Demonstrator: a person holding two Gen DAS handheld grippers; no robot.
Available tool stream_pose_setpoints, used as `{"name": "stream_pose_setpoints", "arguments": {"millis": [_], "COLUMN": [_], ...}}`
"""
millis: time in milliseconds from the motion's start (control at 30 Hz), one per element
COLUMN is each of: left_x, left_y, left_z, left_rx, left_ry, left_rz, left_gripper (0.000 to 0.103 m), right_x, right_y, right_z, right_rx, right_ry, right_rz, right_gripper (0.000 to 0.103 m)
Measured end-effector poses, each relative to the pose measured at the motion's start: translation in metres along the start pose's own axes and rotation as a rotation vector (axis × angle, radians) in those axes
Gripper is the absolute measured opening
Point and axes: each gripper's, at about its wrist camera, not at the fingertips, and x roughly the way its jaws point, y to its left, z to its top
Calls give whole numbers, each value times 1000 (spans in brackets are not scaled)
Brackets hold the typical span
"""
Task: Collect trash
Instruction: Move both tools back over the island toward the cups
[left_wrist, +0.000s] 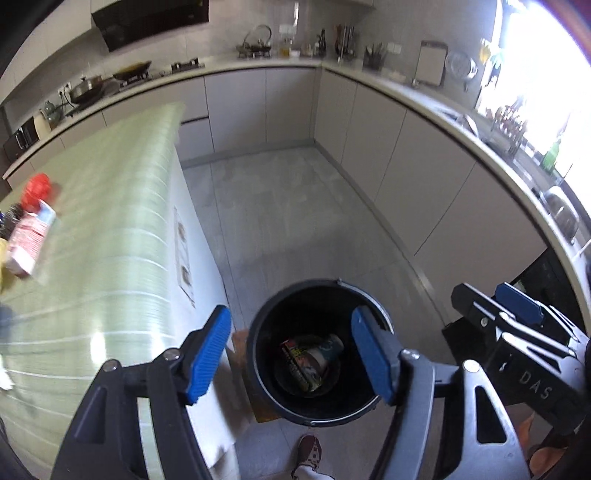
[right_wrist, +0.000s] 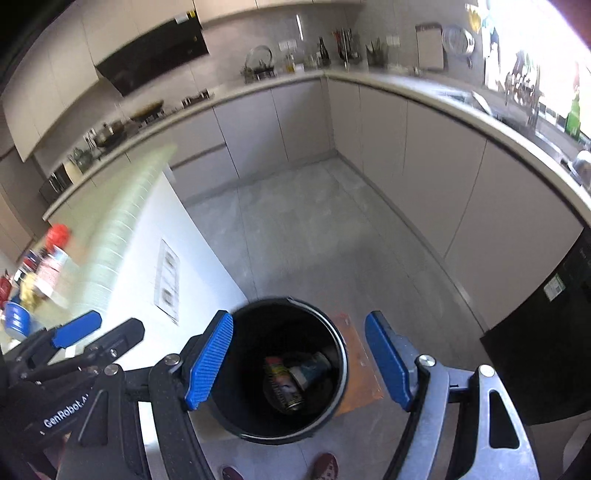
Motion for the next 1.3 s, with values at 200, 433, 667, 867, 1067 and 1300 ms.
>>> {"name": "stream_pose_setpoints", "arguments": {"millis": [200, 433, 667, 867, 1067, 1300], "left_x": [-56, -89, -114, -123, -123, -122], "left_y": [46, 118, 202, 273, 328, 374], "left_z": [2, -14, -34, -50, -59, -72], "left_rx": [-11, -54, -104, -165, -256, -341], "left_ry": [-87, -128, -135, -135, -119, -113], "left_rz": [18, 69, 113, 182, 246, 359], "left_gripper": [76, 78, 79, 79, 79, 79], "right_x": [-43, -67, -71, -65, -55, -30], "right_y": [55, 138, 234, 308, 362, 412], "right_z": [10, -5, -31, -48, -49, -45], "right_rx": [-33, -75, -113, -160, -235, -306], "right_ry": [-77, -108, -110, -81, -57, -32], "right_rz": [29, 86, 132, 191, 251, 367], "right_gripper": [80, 82, 85, 86, 86, 87]}}
